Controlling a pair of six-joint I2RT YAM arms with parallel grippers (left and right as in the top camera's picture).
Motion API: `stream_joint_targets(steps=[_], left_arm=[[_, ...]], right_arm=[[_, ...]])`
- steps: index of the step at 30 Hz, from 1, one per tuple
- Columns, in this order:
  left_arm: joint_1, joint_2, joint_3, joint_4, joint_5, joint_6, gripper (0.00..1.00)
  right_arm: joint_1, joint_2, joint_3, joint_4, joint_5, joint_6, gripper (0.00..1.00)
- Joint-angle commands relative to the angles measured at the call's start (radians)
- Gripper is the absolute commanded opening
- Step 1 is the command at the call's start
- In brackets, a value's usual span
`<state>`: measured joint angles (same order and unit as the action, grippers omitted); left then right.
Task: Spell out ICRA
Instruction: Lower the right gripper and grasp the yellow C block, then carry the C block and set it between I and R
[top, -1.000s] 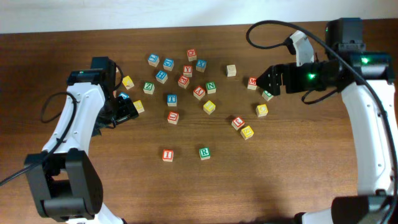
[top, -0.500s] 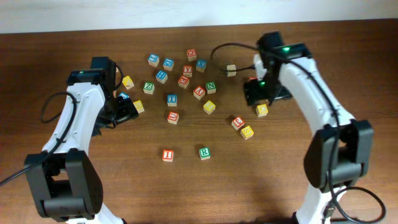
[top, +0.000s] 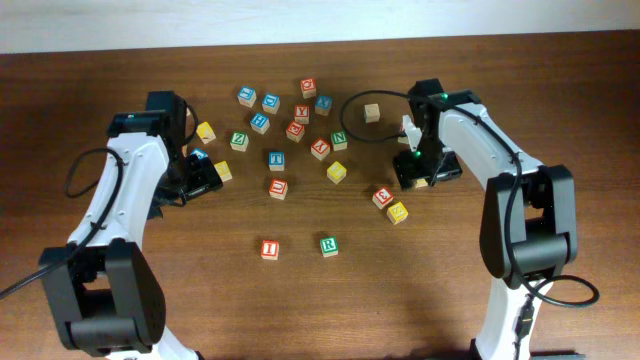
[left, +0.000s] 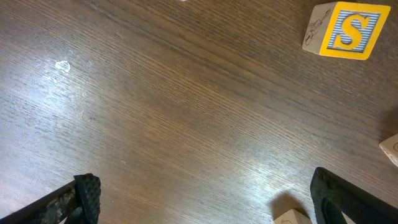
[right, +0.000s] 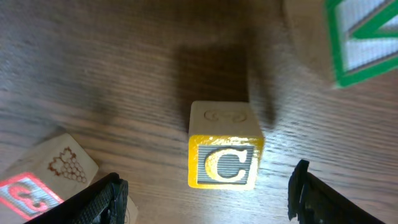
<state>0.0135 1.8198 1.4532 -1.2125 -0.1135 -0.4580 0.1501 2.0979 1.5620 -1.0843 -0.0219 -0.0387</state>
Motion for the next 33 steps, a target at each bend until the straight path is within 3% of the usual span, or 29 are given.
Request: stream_joint_targets(steps=[1,4,9,16,20,22,27,33], left_arm=[[0.003,0.003,0.001,0.000,-0.014,-0.013,0.99],[0.002,0.003,0.001,0.000,-0.014,-0.013,0.99],[0.002,0.003,0.001,0.000,-0.014,-0.013,0.99],[0.002,0.003,0.001,0.000,-0.014,-0.013,1.00],[0.002,0.003,0.001,0.000,-0.014,-0.013,0.99],[0.003,0.003,0.001,0.000,-0.014,-0.013,0.99],[0.002,0.003,0.001,0.000,-0.014,-0.013,0.99],[0.002,0.003,0.001,0.000,-0.014,-0.013,0.99]], right_arm=[[-0.008,0.006,-0.013,0.034,-0.056,-0.033,0.76],[-0.014,0.021,-0.013,0.081,-0.046,-0.031,0.75],[-0.040,0.054,-0.013,0.095,-0.050,0.006,0.50],[-0.039,0.054,-0.011,0.106,-0.082,0.021,0.37],[-0.040,0.053,-0.011,0.109,-0.117,0.021,0.21],[-0.039,0.053,-0.008,0.105,-0.117,0.021,0.20],[-0.039,0.050,0.150,-0.059,-0.119,0.021,0.18],[-0.032,0.014,0.486,-0.419,-0.241,0.014,0.20]])
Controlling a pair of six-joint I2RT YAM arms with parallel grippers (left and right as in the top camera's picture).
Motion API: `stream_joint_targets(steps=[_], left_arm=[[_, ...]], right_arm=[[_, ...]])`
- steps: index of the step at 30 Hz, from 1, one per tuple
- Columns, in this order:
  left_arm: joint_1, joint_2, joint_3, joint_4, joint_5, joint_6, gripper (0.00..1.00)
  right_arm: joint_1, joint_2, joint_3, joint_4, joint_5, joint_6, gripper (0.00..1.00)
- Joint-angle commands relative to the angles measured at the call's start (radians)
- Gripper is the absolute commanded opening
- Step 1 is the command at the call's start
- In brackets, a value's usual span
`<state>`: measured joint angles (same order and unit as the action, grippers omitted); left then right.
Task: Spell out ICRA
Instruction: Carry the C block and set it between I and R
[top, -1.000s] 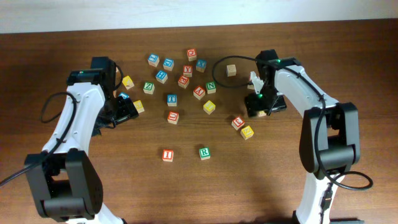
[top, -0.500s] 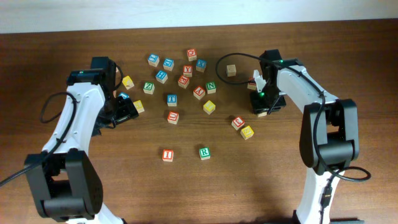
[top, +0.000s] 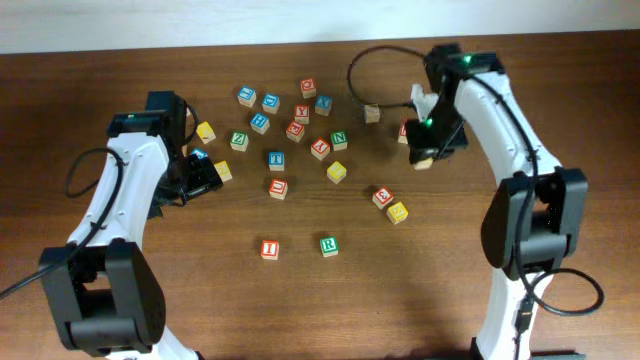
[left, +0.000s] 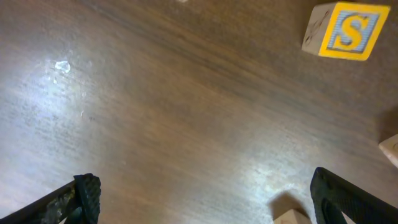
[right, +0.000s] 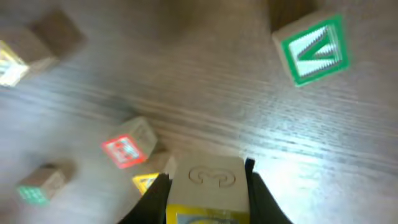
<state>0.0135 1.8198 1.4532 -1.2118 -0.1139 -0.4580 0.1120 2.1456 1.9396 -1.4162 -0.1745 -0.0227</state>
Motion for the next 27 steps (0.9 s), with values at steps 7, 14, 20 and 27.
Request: stream_joint_targets(steps=[7,14,20,27], left_arm=[[0.002,0.003,0.001,-0.001,-0.014,-0.013,0.99],[0.002,0.003,0.001,-0.001,-0.014,-0.013,0.99],[0.002,0.003,0.001,-0.001,-0.014,-0.013,0.99],[0.002,0.003,0.001,-0.002,-0.014,-0.013,0.99]], right_arm=[[0.150,-0.251,0.202,-0.283,-0.185,-0.045,0.22],[0.402,-0.309,0.162,-0.270,-0.172,0.097,0.23],[0.623,-0.307,-0.233,0.171,-0.106,0.439,0.23],[0.706,-0.307,-0.547,0.544,-0.045,0.680,0.22]])
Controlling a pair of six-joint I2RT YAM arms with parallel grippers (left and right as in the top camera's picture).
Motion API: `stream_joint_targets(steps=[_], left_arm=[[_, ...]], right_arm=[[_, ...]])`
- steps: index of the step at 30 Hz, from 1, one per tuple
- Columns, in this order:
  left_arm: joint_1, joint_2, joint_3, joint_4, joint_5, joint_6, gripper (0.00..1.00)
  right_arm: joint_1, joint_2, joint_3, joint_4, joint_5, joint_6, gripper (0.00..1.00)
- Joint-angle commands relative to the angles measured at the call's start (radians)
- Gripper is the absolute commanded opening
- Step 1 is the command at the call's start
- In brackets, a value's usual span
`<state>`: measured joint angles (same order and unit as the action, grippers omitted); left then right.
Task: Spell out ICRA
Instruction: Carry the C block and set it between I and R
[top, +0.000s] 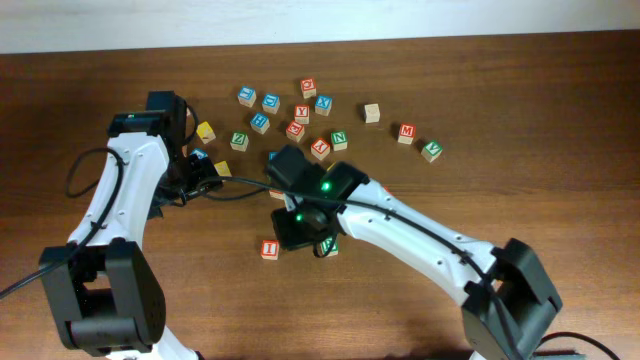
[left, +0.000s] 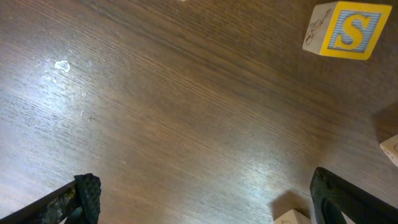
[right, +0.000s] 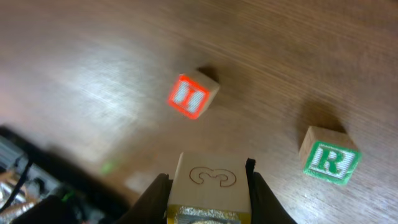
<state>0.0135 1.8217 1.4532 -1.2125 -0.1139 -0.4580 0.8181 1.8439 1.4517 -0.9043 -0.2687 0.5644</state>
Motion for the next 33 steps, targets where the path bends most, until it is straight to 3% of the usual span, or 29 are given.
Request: stream_joint_targets(steps=[1,8,20,24,33], left_arm=[[0.002,0.002,0.001,0.000,-0.014,-0.013,0.99],[0.002,0.002,0.001,0.000,-0.014,-0.013,0.99],[0.002,0.002,0.001,0.000,-0.014,-0.013,0.99],[0.002,0.002,0.001,0.000,-0.014,-0.013,0.99],[0.002,0.002,0.001,0.000,-0.014,-0.013,0.99]], right_arm=[[0.000,-0.005,-0.106,0.087,0.048,0.109,0.22],[0.000,-0.005,-0.282,0.307,0.045,0.156,0.23],[0.002,0.087,-0.284,0.334,0.079,0.158,0.28],[0.002,0.087,-0.279,0.342,0.070,0.158,0.39],[0.000,0.087,-0.155,0.237,0.034,0.147,0.40]])
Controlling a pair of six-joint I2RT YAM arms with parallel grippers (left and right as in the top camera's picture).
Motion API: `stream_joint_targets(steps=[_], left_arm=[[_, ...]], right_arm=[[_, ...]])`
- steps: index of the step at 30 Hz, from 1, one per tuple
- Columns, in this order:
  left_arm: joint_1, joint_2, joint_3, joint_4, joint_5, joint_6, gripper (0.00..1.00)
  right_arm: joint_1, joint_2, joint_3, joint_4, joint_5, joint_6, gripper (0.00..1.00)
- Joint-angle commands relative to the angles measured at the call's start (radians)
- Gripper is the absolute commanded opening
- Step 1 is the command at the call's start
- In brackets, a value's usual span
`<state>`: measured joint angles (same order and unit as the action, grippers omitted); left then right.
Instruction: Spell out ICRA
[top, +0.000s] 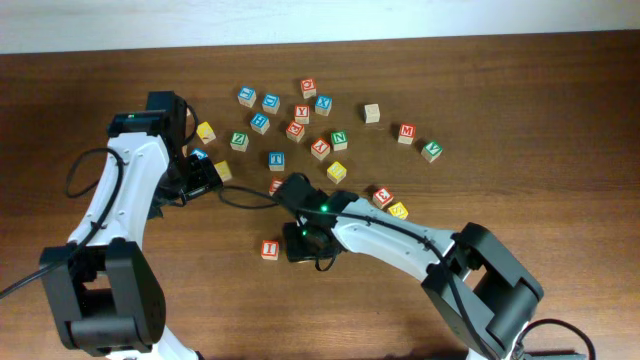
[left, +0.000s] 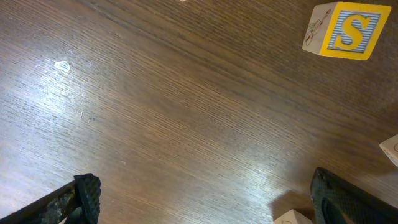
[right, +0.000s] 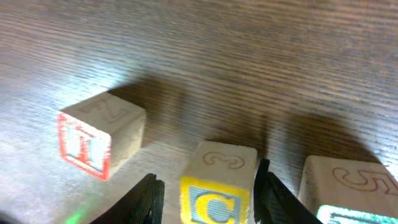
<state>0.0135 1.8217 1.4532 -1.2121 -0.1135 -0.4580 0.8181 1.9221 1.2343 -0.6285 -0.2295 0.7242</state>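
The yellow C block (right: 217, 186) stands on the table between the red I block (right: 93, 140) on its left and the green R block (right: 348, 193) on its right. My right gripper (right: 208, 196) straddles the C block, open, with a gap showing at its left finger. From overhead the right gripper (top: 305, 243) covers the C block, next to the I block (top: 269, 248). My left gripper (left: 205, 199) hangs open over bare wood at the left, with a yellow S block (left: 348, 30) ahead of it.
Several loose letter blocks lie scattered at the back centre (top: 300, 120). A red M block (top: 406, 131) and a green block (top: 431, 150) sit at the back right. A red block (top: 382, 196) and a yellow one (top: 398, 210) lie right of centre. A black cable (top: 245, 195) crosses the table.
The right gripper held the C block above the I and R blocks. Now the C block rests on the table between them and the fingers have parted. The left arm has not moved.
My right gripper stood open around the C block at the right of the table. Then it was shut on it, lifted at the back right. Then it held it over the I and R blocks, and now the C sits between them.
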Motion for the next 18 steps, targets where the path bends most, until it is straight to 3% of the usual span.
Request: stream_joint_targets(steps=[1,8,13,15,18], left_arm=[[0.002,0.002,0.001,-0.001,-0.014,-0.013,0.99],[0.002,0.002,0.001,-0.001,-0.014,-0.013,0.99],[0.002,0.002,0.001,-0.001,-0.014,-0.013,0.99],[0.002,0.002,0.001,-0.001,-0.014,-0.013,0.99],[0.002,0.002,0.001,-0.001,-0.014,-0.013,0.99]], right_arm=[[0.000,0.009,0.084,-0.061,-0.006,-0.013,0.40],[-0.040,0.009,0.207,-0.235,0.017,-0.040,0.43],[-0.117,-0.018,0.408,-0.422,-0.102,-0.266,0.44],[-0.161,-0.030,0.497,-0.506,-0.099,-0.308,0.47],[-0.282,-0.037,0.615,-0.633,-0.042,-0.328,0.59]])
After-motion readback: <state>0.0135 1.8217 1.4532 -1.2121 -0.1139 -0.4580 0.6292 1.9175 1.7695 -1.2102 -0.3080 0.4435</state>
